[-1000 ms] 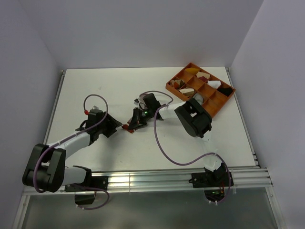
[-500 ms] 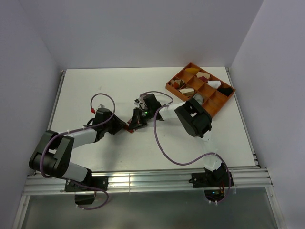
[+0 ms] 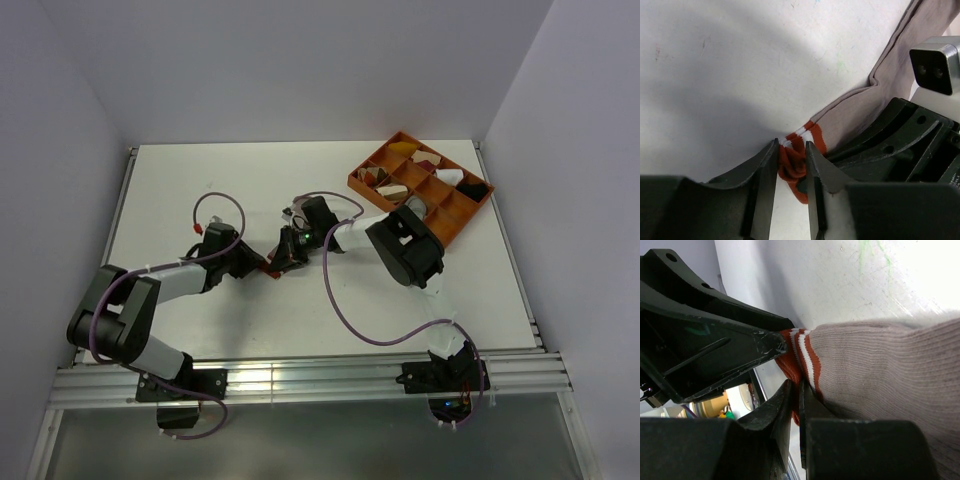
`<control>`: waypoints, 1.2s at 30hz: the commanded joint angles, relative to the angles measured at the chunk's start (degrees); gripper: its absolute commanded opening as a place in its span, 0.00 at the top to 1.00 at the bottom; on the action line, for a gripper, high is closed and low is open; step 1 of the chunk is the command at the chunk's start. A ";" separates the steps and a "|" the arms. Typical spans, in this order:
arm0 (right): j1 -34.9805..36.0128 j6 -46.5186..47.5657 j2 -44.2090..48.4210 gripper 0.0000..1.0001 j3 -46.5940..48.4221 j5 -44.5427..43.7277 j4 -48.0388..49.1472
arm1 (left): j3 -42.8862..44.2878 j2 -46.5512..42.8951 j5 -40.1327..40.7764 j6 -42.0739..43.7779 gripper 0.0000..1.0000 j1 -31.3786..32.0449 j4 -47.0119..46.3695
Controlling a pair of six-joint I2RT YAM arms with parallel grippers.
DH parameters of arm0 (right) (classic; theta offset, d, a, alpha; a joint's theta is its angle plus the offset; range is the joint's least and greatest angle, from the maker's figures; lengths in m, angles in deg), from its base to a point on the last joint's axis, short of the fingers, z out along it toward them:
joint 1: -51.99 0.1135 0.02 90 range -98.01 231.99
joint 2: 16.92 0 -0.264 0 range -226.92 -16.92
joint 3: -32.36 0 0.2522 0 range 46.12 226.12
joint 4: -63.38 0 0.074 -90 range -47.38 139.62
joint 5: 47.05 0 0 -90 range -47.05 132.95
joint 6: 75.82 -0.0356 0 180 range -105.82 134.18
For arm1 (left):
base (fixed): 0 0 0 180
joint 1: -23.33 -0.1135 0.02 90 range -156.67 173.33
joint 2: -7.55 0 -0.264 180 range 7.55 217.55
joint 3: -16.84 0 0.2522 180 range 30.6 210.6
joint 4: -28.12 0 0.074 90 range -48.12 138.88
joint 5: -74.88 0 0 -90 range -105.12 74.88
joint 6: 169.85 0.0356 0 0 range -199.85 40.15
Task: Roll the socks
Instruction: Roll the sock at the center of the board.
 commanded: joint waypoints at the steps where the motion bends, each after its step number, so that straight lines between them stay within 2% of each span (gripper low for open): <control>1: -0.39 1.80 -1.93 1.00 0.19 -2.33 -1.90 | 2.05 1.41 0.77 1.13 0.67 0.38 1.67; 7: -0.39 2.59 -1.84 1.00 0.37 -2.86 -2.79 | 3.89 2.11 0.94 1.84 0.68 0.47 4.22; 10: -0.39 2.94 -1.93 1.00 0.63 -3.04 -3.22 | 5.12 2.37 1.91 2.45 0.79 0.56 7.20; 21: -0.39 5.05 0.70 0.99 -0.16 -4.97 -3.14 | 10.39 3.78 2.35 6.14 1.00 0.65 16.61; 24: -0.21 7.07 3.95 0.93 -1.56 -6.63 -1.56 | 12.59 5.10 2.35 7.46 1.00 0.82 19.68; 25: -0.12 7.42 4.92 0.87 -2.17 -7.60 -0.68 | 13.20 5.62 2.70 7.72 1.00 0.91 21.17; 31: 0.76 10.50 12.04 0.68 -7.01 -12.35 3.62 | 17.69 7.38 5.86 10.62 1.00 1.79 26.45; 36: 1.37 9.28 15.29 0.66 -12.81 -15.34 10.04 | 20.33 8.44 6.65 11.85 1.00 2.49 29.01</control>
